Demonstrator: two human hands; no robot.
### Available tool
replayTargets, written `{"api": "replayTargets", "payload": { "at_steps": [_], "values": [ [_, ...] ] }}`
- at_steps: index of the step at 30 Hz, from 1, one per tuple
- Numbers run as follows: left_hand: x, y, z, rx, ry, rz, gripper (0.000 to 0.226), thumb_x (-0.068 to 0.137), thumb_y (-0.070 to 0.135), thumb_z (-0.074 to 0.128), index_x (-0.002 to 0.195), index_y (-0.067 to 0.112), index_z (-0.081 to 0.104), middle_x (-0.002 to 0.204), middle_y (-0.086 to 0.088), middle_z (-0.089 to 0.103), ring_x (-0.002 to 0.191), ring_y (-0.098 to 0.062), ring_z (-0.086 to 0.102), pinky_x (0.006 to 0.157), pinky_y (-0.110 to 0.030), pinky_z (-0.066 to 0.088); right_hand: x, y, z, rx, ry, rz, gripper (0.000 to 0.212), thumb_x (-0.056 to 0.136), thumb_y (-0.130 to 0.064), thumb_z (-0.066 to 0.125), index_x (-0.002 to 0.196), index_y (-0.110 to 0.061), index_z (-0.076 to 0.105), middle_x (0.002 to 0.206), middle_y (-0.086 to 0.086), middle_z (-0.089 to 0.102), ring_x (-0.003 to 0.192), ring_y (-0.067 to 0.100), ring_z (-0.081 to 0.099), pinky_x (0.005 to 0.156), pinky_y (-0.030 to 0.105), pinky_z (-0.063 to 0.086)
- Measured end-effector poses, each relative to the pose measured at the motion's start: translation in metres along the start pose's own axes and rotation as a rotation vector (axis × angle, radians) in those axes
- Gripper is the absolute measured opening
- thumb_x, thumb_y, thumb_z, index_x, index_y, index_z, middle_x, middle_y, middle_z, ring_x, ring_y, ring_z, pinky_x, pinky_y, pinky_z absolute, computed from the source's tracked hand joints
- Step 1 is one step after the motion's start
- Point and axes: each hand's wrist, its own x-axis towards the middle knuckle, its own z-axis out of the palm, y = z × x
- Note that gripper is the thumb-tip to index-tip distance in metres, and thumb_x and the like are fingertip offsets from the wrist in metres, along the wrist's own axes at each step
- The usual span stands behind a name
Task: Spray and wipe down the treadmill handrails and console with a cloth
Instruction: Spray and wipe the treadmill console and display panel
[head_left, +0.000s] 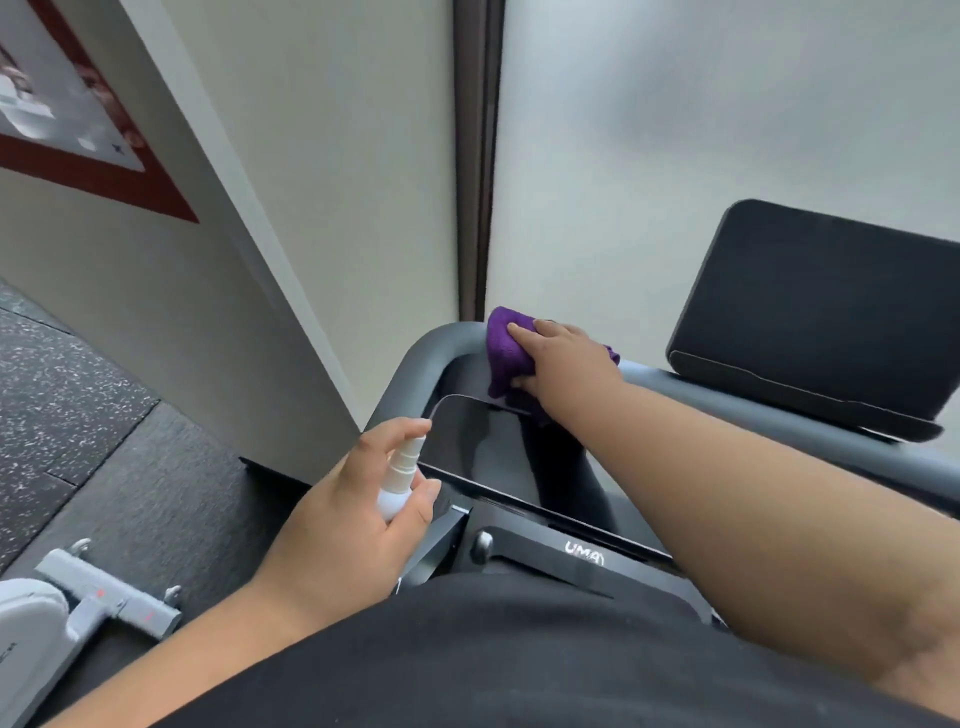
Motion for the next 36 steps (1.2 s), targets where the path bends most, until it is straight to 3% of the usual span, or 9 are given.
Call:
{"api": "replayTargets", "payload": {
  "at_steps": [9, 12, 14, 17, 22, 26, 29, 32, 36],
  "values": [
    [0.011, 0.032, 0.013, 0.011, -0.111, 0.225, 0.051, 0.085, 0.037, 0.059, 0.124, 0.054, 0.031, 0.087, 0.019, 0.061, 0.071, -0.008, 0.058, 0.061, -0.011, 0.044, -0.080, 0.067, 0.011, 0.025, 0.114, 0.127, 0.066, 0.095, -0.034, 0.063, 0.154, -0.032, 0.033, 0.161, 0.001, 0.032, 0.148, 0.027, 0.027, 0.121, 0.039, 0.021],
    [0.018, 0.045, 0.021, 0.008, -0.141, 0.253, 0.054, 0.087, 0.029, 0.062, 0.122, 0.056, 0.031, 0.085, 0.017, 0.060, 0.070, -0.010, 0.058, 0.061, -0.016, 0.043, -0.112, 0.069, 0.012, 0.143, 0.328, 0.065, 0.062, 0.081, -0.011, 0.073, 0.140, -0.023, 0.057, 0.142, 0.006, 0.057, 0.133, 0.032, 0.050, 0.114, 0.040, 0.033],
    [0.026, 0.058, 0.027, -0.041, -0.133, 0.194, 0.050, 0.089, 0.030, 0.061, 0.122, 0.057, 0.033, 0.088, 0.018, 0.059, 0.076, -0.005, 0.057, 0.064, -0.020, 0.041, -0.131, 0.064, 0.020, 0.181, 0.463, 0.035, 0.064, 0.069, -0.006, 0.079, 0.130, -0.019, 0.065, 0.126, 0.008, 0.067, 0.116, 0.034, 0.061, 0.105, 0.044, 0.045],
    [0.044, 0.074, 0.043, -0.072, -0.145, 0.108, 0.044, 0.091, 0.035, 0.058, 0.123, 0.055, 0.035, 0.089, 0.019, 0.058, 0.077, -0.001, 0.056, 0.065, -0.019, 0.040, -0.155, 0.058, 0.026, 0.215, 0.493, -0.027, 0.064, 0.067, -0.009, 0.076, 0.129, -0.019, 0.064, 0.123, 0.007, 0.067, 0.108, 0.033, 0.063, 0.097, 0.046, 0.051],
    [0.068, 0.105, 0.086, -0.063, -0.237, 0.153, 0.045, 0.092, 0.035, 0.057, 0.128, 0.047, 0.034, 0.091, 0.013, 0.059, 0.074, -0.003, 0.056, 0.066, -0.028, 0.039, -0.193, 0.088, 0.029, 0.188, 0.535, 0.015, 0.069, 0.062, -0.011, 0.084, 0.128, -0.020, 0.066, 0.120, 0.004, 0.068, 0.103, 0.029, 0.065, 0.092, 0.044, 0.053],
    [0.078, 0.127, 0.121, -0.013, -0.320, 0.195, 0.044, 0.094, 0.032, 0.055, 0.131, 0.044, 0.033, 0.083, 0.019, 0.055, 0.071, 0.002, 0.054, 0.063, -0.021, 0.036, -0.219, 0.125, 0.035, 0.148, 0.555, 0.098, 0.058, 0.069, -0.017, 0.074, 0.126, -0.019, 0.068, 0.118, 0.005, 0.069, 0.104, 0.029, 0.064, 0.091, 0.046, 0.053],
    [0.087, 0.144, 0.150, 0.001, -0.349, 0.230, 0.045, 0.096, 0.029, 0.053, 0.135, 0.039, 0.032, 0.108, 0.031, 0.049, 0.080, -0.001, 0.052, 0.075, -0.015, 0.034, -0.235, 0.154, 0.043, 0.098, 0.507, 0.089, 0.056, 0.074, -0.022, 0.073, 0.129, -0.021, 0.065, 0.120, 0.004, 0.067, 0.107, 0.029, 0.063, 0.092, 0.047, 0.051],
    [0.101, 0.164, 0.181, 0.064, -0.357, 0.250, 0.044, 0.097, 0.028, 0.052, 0.136, 0.035, 0.032, 0.110, 0.023, 0.047, 0.086, -0.002, 0.047, 0.076, -0.009, 0.029, -0.247, 0.173, 0.055, 0.109, 0.421, 0.037, 0.054, 0.077, -0.032, 0.070, 0.130, -0.028, 0.062, 0.122, -0.002, 0.066, 0.110, 0.026, 0.062, 0.093, 0.045, 0.051],
    [0.122, 0.183, 0.226, 0.201, -0.383, 0.284, 0.042, 0.096, 0.032, 0.051, 0.129, 0.041, 0.026, 0.111, 0.009, 0.062, 0.091, -0.012, 0.060, 0.082, -0.027, 0.048, -0.252, 0.182, 0.060, 0.199, 0.343, 0.003, 0.059, 0.075, -0.049, 0.060, 0.132, -0.032, 0.058, 0.126, -0.007, 0.064, 0.116, 0.022, 0.057, 0.098, 0.040, 0.048]
  ]
}}
